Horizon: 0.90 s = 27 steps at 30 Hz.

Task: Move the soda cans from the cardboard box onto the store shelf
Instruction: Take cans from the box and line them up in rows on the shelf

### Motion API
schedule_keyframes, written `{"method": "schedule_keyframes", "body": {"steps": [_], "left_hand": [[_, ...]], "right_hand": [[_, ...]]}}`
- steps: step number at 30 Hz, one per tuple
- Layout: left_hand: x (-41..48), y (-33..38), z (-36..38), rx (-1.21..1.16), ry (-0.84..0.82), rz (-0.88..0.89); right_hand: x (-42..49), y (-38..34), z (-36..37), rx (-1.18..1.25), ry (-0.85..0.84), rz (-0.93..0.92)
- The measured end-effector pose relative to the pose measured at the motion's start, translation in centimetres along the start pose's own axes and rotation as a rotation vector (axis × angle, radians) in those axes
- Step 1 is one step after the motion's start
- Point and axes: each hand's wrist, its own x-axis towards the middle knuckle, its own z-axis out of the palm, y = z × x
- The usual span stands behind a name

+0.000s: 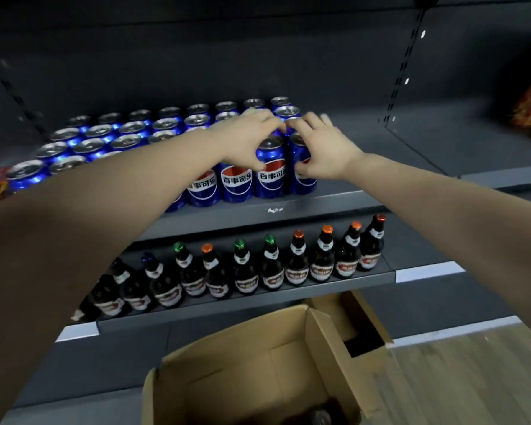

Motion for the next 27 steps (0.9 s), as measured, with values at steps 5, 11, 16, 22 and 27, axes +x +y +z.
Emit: {"method": "schedule_keyframes", "body": {"steps": [5, 11, 16, 22, 27], "left_hand": [[-2.5, 0.9, -1.6, -0.215, 0.005, 0.02], [-4.1, 3.9, 2.1, -0.263, -0.244, 0.02], [-5.1, 7.7, 8.7, -0.26, -0.395, 0.062], [-6.8, 11.7, 19.6, -0.272, -0.608, 0.021], [-10.2, 14.3, 29.6, -0.261, -0.751, -0.047]], "right_hand": [[-1.6, -2.7, -0.6, -0.07, 0.098, -0.106], [-4.4, -4.9, 1.0, -0.046, -0.078, 0.064], [-9.8, -4.6, 6.7, 0.009, -0.287, 0.208], [-16.3, -3.1, 15.9, 0.181, -0.426, 0.458], [-21.5, -3.4, 24.4, 0.303, -0.608, 0.572]]}}
